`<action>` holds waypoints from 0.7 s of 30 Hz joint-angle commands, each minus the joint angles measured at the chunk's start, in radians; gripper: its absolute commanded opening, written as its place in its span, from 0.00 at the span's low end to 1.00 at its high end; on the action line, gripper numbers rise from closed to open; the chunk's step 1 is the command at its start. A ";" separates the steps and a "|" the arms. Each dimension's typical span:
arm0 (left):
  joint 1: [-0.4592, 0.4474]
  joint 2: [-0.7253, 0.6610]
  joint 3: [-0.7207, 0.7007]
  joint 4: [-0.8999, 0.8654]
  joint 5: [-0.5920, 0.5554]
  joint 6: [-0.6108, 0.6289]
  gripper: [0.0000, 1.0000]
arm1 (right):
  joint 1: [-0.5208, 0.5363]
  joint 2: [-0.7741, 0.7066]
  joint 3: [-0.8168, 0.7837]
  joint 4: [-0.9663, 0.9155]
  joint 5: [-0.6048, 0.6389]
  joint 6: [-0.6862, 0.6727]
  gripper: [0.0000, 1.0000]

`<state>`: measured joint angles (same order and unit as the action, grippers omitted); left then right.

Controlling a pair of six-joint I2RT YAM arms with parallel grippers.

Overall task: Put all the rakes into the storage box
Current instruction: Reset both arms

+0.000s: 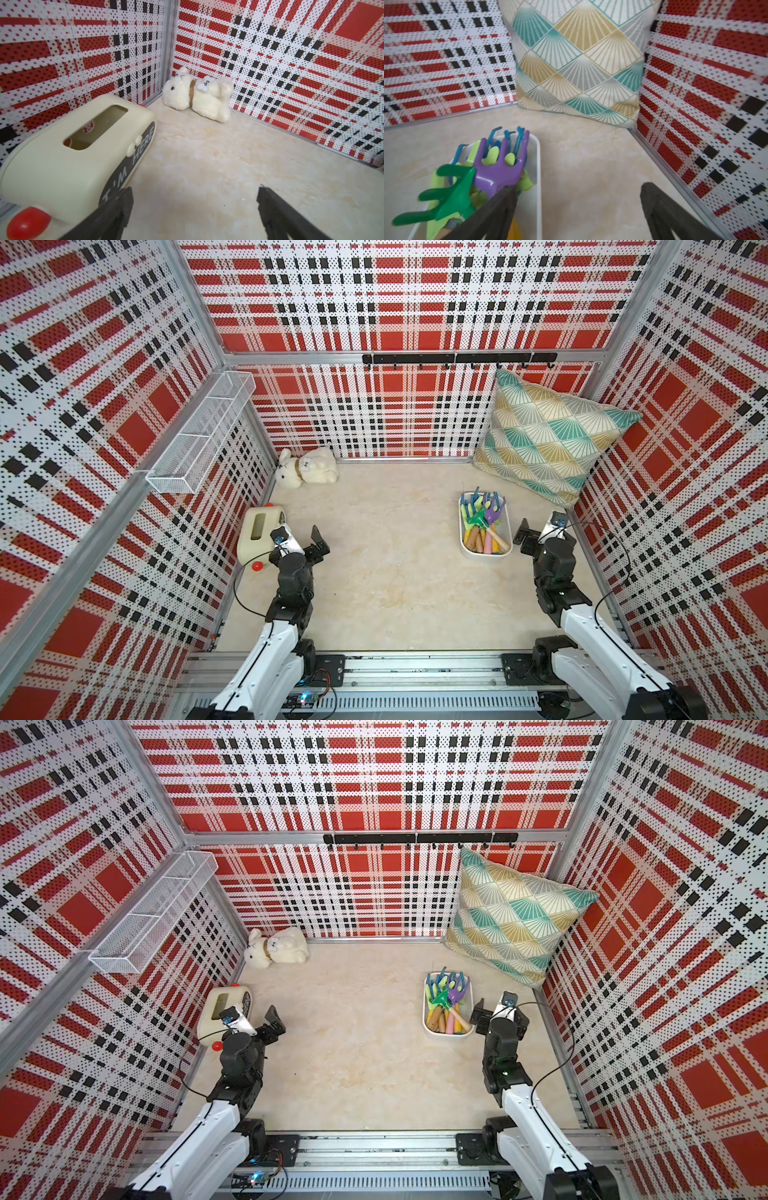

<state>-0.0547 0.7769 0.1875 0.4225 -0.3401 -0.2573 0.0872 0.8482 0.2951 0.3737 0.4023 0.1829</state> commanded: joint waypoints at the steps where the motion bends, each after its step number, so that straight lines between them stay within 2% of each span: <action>1: 0.041 0.019 -0.058 0.183 0.088 0.090 0.99 | -0.025 0.017 -0.040 0.198 -0.033 -0.002 1.00; 4: 0.069 0.062 -0.133 0.360 0.134 0.124 0.99 | -0.033 0.079 -0.075 0.302 -0.019 0.004 1.00; 9: 0.070 0.207 -0.119 0.484 0.152 0.131 0.99 | -0.049 0.205 -0.142 0.511 -0.030 0.007 1.00; 12: 0.066 0.318 -0.121 0.615 0.139 0.127 0.99 | -0.060 0.283 -0.174 0.643 -0.064 0.003 1.00; 16: 0.056 0.439 -0.054 0.657 0.142 0.148 0.99 | -0.061 0.407 -0.184 0.763 -0.116 -0.011 1.00; 21: 0.053 0.556 -0.010 0.750 0.152 0.191 0.99 | -0.061 0.492 -0.176 0.850 -0.127 -0.043 1.00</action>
<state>0.0029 1.2976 0.1478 1.0561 -0.2028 -0.1059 0.0322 1.2976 0.1158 1.0916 0.2981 0.1665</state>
